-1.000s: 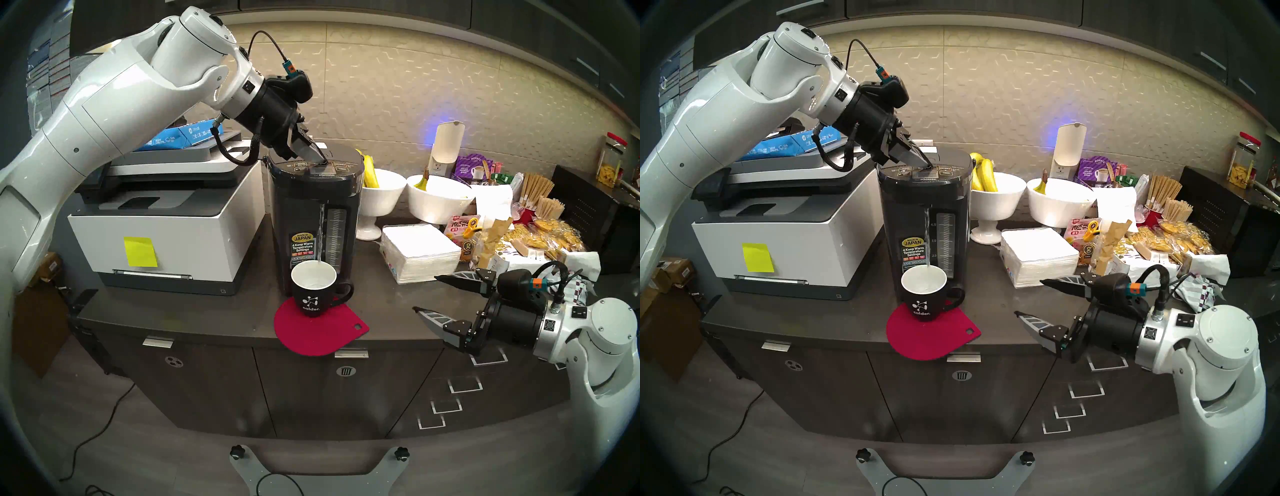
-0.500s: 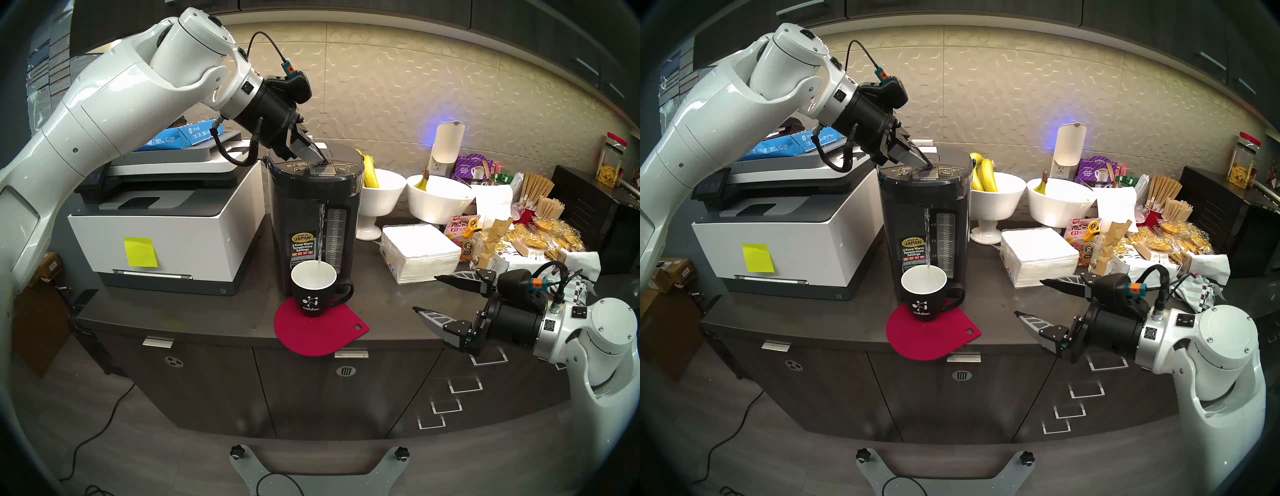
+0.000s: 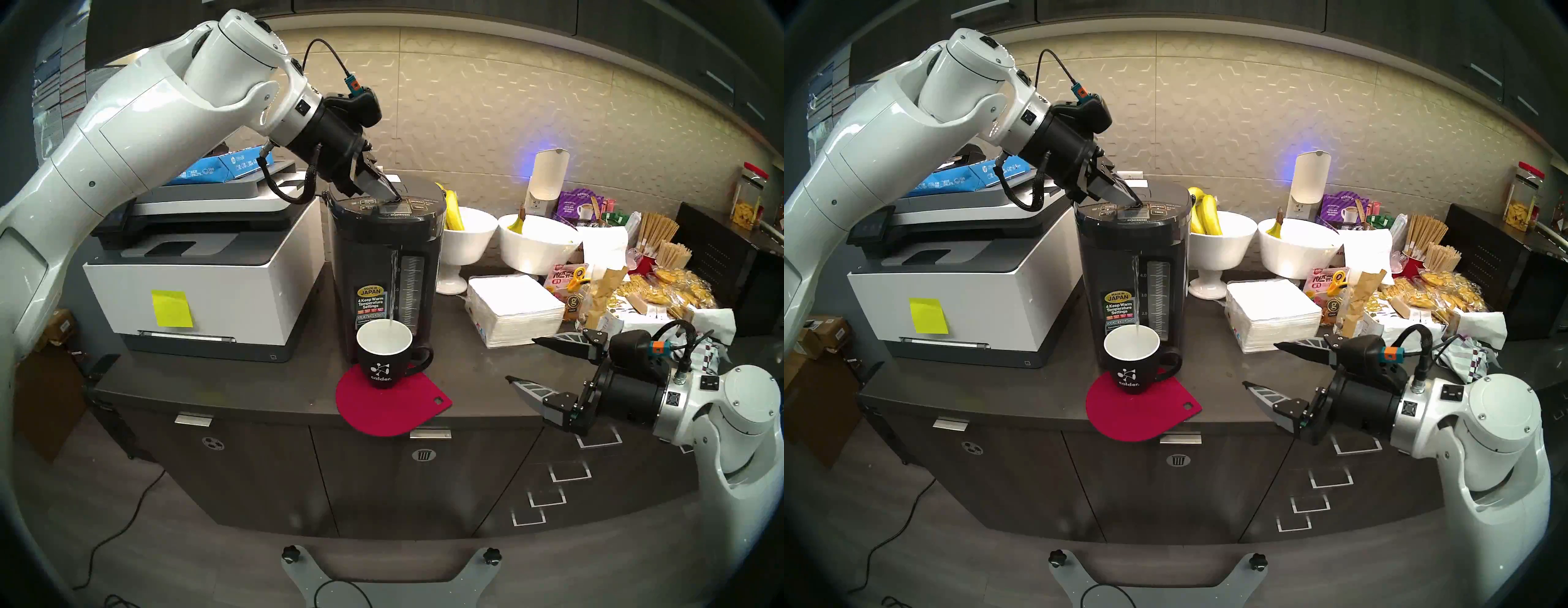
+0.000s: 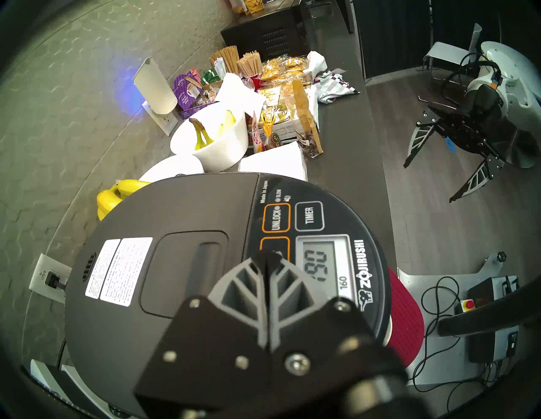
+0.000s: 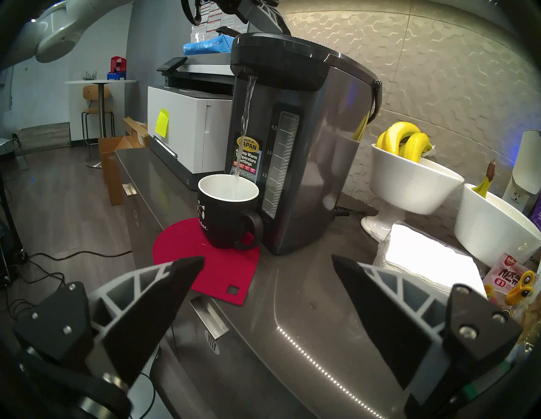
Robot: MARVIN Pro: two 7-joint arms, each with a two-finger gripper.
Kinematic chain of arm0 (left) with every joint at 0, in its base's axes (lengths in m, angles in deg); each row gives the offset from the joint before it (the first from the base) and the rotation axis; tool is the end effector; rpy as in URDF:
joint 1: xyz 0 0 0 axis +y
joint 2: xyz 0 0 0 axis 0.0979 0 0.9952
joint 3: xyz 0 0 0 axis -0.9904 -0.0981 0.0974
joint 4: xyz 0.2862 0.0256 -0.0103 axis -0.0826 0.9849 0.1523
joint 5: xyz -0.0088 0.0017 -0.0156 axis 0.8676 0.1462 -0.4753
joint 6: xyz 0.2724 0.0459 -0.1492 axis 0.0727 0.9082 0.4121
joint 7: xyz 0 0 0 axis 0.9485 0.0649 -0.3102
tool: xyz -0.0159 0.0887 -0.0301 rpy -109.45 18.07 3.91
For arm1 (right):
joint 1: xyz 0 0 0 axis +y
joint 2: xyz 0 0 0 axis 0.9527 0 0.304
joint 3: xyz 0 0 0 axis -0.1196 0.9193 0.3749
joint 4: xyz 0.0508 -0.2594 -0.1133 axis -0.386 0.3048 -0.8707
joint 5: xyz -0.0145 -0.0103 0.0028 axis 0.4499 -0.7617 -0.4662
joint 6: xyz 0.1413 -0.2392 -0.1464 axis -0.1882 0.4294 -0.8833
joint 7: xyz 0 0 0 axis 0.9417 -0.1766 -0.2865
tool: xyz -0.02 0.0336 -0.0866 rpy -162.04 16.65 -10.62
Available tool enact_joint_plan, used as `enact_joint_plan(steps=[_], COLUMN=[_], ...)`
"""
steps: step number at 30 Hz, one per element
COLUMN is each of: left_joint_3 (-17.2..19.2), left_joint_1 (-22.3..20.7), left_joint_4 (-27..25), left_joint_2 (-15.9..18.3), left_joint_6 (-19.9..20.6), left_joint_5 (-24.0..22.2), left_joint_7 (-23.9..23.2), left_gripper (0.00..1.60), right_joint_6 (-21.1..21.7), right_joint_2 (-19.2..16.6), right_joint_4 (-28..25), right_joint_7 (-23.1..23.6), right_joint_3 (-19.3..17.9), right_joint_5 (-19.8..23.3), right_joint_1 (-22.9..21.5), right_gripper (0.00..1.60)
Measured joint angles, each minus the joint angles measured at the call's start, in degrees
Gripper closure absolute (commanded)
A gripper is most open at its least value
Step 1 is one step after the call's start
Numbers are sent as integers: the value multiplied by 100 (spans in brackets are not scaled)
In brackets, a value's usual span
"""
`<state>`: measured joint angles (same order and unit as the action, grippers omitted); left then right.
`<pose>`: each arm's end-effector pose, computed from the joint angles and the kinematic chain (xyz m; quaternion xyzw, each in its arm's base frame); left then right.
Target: Press the water dispenser button and fill the cup
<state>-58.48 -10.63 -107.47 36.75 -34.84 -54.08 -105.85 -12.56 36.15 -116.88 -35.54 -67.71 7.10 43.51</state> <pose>0.4740 -0.0594 0.1069 0.6623 -0.6225 0.3986 0.1225 0.2572 -0.0676 -0.1143 -0.7043 -0.3769 -0.5805 0.1578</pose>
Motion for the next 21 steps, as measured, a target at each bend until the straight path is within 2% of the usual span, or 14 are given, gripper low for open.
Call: enact_joint_plan(steps=[21], left_joint_3=[-2], left_joint_1=[7], left_joint_4=[12], left_joint_2=[12], left_joint_6=[-41], left_joint_5=[-14], left_joint_7=[-24], left_gripper=[160], right_joint_6=[0], right_joint_2=[0], right_joint_4=[0], right_joint_7=[0], right_joint_3=[0], right_joint_5=[0], right_joint_1=[0], right_gripper=[0])
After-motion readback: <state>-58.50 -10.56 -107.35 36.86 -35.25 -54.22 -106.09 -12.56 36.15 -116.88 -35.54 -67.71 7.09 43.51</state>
